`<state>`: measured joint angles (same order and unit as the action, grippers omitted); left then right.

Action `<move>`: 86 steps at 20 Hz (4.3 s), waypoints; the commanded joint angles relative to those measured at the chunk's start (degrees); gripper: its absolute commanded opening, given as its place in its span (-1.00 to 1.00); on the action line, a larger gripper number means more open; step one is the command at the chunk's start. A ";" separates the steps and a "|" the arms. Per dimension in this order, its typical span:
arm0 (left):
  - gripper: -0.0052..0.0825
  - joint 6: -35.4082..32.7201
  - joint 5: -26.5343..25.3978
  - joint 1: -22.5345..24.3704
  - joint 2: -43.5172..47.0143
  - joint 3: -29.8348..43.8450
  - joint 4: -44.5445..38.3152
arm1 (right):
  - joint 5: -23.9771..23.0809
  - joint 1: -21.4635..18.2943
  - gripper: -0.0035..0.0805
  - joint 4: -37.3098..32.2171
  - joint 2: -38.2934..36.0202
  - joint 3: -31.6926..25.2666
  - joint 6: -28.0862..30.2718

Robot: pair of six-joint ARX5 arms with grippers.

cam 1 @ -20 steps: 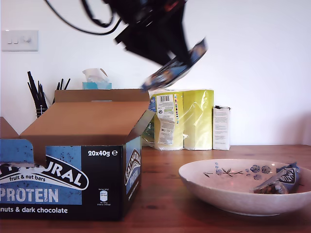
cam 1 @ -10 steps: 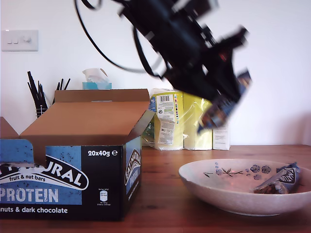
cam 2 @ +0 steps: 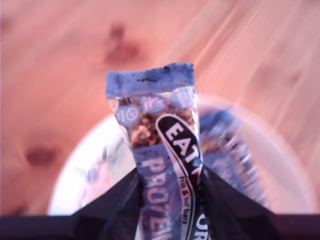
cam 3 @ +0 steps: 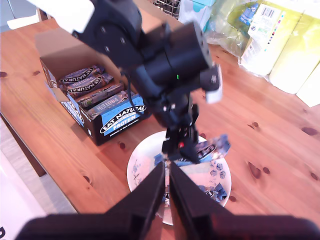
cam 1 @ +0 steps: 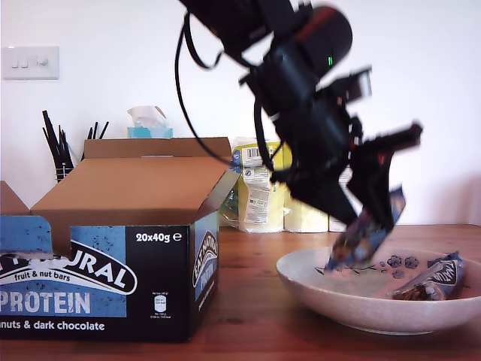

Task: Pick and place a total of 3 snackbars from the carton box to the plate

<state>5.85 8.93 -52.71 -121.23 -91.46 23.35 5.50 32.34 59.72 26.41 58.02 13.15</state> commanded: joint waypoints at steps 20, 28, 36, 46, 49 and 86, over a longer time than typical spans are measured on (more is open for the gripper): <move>-0.28 1.86 1.14 -0.66 3.17 -17.81 23.67 | 0.04 -0.15 -0.95 -0.28 -0.13 -1.09 0.44; -0.34 1.86 -6.56 1.40 10.40 -17.55 33.86 | -0.11 -0.15 -0.95 -1.90 -0.11 -1.09 0.48; -0.34 3.17 -6.47 5.77 25.16 5.66 22.40 | -0.07 -0.15 -0.95 -3.65 -0.11 -3.50 0.79; -0.32 11.13 -10.99 21.22 37.44 34.86 15.17 | 0.11 -0.15 -0.95 -6.82 -0.07 -6.62 0.85; -0.04 11.10 -10.97 22.73 33.83 34.91 13.79 | 0.13 -0.15 -0.95 -6.82 -0.07 -6.62 0.87; -0.80 1.38 -8.35 22.86 34.36 33.81 11.13 | 0.04 -0.15 -0.95 -6.73 -0.07 -6.62 1.66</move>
<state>8.84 0.49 -29.87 -87.59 -57.12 34.24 5.45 32.34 53.41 26.46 51.99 14.70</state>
